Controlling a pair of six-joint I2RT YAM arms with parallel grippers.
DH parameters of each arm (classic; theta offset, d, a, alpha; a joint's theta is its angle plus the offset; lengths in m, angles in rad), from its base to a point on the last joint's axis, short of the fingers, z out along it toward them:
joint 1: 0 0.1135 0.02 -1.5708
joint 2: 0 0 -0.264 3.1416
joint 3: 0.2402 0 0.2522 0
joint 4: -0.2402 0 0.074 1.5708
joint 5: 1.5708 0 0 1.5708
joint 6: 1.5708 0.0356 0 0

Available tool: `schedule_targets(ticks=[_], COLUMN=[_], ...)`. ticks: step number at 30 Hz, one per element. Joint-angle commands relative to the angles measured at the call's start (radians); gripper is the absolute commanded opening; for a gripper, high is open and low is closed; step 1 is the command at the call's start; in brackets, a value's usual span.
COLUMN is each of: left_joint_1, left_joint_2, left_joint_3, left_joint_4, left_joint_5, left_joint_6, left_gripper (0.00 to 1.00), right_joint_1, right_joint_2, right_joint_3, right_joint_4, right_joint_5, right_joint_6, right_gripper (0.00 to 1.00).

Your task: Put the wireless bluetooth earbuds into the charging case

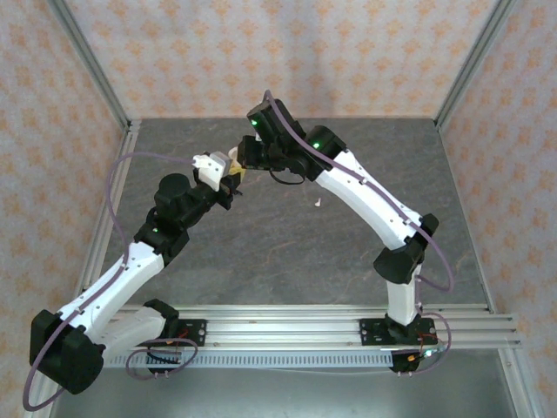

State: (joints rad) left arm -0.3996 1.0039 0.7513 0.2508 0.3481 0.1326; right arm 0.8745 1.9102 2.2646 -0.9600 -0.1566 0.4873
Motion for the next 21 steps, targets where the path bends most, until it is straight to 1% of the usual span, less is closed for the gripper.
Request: schedule_targets(ticks=[1,6,12,17,21], left_joint_1=[-0.005,-0.006,-0.004,-0.001,0.001], left_joint_2=[-0.019,-0.016,-0.01,-0.002,0.0], left_joint_3=[0.036,0.053,0.072,0.098,0.12], left_joint_4=[-0.009,-0.036,-0.049,-0.061,-0.062], left_joint_5=[0.039,0.105,0.247,0.368,0.416], left_joint_6=[0.022,0.017,0.006,-0.011,-0.022], left_gripper=[0.0,0.0,0.0,0.0,0.0], right_joint_1=[0.003,0.003,0.003,-0.002,-0.005], right_joint_2=[0.01,0.003,-0.021,-0.079,-0.158], right_joint_3=[0.034,0.032,0.004,-0.066,-0.165], right_joint_4=[-0.034,-0.033,-0.015,0.021,0.086], right_joint_5=[0.02,-0.015,-0.092,-0.174,-0.224], right_joint_6=[-0.043,-0.102,-0.179,-0.233,-0.271], right_gripper=[0.15,0.12,0.08,0.05,0.05])
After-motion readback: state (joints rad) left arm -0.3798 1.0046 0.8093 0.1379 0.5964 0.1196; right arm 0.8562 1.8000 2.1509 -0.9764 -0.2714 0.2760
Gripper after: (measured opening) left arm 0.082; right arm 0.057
